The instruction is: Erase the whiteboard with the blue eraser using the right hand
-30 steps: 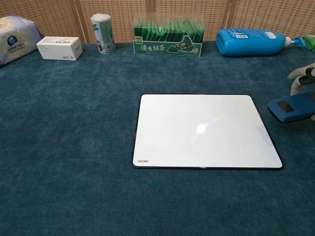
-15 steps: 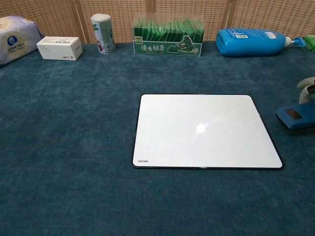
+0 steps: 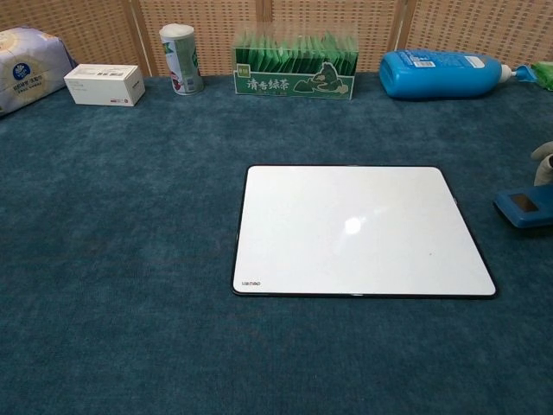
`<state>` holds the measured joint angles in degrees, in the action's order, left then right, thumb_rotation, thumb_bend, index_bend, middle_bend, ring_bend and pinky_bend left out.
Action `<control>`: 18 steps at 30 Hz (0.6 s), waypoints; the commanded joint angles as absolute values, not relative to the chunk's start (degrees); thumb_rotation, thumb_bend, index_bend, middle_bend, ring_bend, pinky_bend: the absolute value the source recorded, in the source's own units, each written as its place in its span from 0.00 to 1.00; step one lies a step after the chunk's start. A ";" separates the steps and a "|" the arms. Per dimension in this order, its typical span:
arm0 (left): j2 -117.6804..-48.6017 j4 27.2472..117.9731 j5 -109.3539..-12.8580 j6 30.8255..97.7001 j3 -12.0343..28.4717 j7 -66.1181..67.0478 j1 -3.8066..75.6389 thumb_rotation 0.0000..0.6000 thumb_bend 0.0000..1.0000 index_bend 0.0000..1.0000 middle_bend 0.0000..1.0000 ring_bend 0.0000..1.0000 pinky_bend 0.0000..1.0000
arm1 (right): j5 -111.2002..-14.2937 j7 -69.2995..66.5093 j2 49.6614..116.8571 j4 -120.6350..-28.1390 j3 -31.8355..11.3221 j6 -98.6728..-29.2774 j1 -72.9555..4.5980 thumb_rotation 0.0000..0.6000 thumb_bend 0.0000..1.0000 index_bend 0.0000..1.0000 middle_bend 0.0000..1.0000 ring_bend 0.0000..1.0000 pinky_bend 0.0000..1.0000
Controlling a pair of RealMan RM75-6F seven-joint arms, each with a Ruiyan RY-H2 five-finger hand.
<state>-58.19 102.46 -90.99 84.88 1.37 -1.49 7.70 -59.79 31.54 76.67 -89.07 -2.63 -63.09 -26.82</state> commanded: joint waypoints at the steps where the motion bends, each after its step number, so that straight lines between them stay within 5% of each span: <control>1: -58.22 102.52 -90.92 84.77 1.41 -1.40 7.77 1.00 0.26 0.36 0.28 0.26 0.08 | -60.33 31.50 76.50 -89.81 -2.58 -63.40 -26.70 1.00 0.41 0.72 0.13 0.00 0.00; 18: -58.26 102.07 -90.62 84.94 1.23 -1.84 7.46 1.00 0.26 0.36 0.28 0.26 0.08 | -60.89 35.13 78.01 -92.72 -2.64 -63.60 -27.86 1.00 0.41 0.72 0.13 0.00 0.00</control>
